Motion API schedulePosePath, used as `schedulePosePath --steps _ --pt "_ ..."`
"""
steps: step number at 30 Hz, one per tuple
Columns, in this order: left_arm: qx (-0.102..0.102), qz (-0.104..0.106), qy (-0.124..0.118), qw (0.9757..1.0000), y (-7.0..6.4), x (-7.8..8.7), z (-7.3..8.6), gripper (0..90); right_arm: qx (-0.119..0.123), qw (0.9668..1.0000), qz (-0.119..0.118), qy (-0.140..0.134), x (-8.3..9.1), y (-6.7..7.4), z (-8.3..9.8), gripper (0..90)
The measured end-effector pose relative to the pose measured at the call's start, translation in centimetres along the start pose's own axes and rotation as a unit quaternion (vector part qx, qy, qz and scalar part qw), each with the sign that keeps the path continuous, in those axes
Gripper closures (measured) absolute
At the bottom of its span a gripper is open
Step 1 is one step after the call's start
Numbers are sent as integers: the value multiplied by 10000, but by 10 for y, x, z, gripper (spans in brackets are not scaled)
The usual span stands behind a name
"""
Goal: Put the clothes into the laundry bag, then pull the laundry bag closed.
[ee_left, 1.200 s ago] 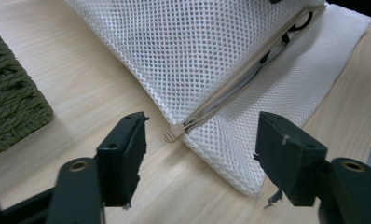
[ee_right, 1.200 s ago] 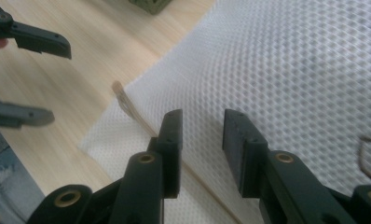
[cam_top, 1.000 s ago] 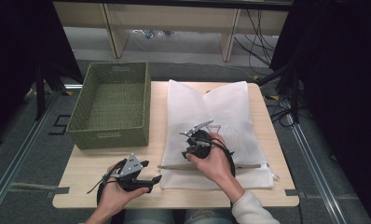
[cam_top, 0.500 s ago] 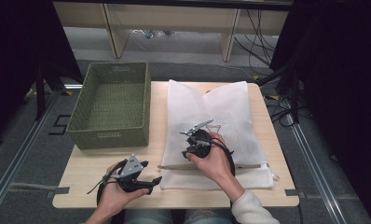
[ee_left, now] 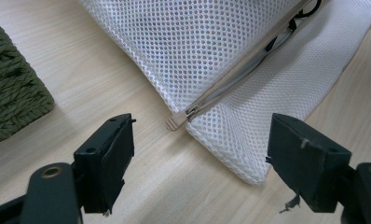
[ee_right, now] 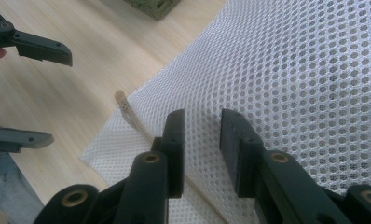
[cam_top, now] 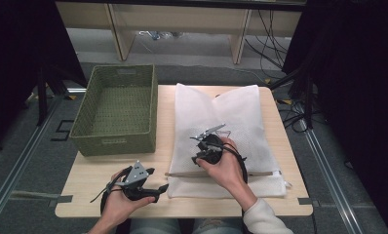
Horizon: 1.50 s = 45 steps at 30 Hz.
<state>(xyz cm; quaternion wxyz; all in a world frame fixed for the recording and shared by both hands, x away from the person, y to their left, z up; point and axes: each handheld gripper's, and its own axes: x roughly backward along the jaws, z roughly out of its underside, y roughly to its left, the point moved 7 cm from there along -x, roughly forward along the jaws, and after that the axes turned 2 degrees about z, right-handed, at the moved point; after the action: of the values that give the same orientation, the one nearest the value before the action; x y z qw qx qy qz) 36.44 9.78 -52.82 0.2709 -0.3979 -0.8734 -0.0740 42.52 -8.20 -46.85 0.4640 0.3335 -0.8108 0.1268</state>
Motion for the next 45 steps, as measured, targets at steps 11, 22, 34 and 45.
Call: schedulePosePath --steps 11,22,34,45 --pt "204 119 -119 9997 1 1 -2 231 64 9999 77 -125 5 -5 -2 724" --pt "703 -257 321 9967 36 5 8 860 21 9995 91 -292 16 -6 -5 723" --pt "712 -183 911 9931 40 -32 9 892 118 9992 116 -355 18 -7 -5 724" --pt "439 -80 1103 9929 36 -45 8 893 108 9994 102 -308 18 -5 -5 721"
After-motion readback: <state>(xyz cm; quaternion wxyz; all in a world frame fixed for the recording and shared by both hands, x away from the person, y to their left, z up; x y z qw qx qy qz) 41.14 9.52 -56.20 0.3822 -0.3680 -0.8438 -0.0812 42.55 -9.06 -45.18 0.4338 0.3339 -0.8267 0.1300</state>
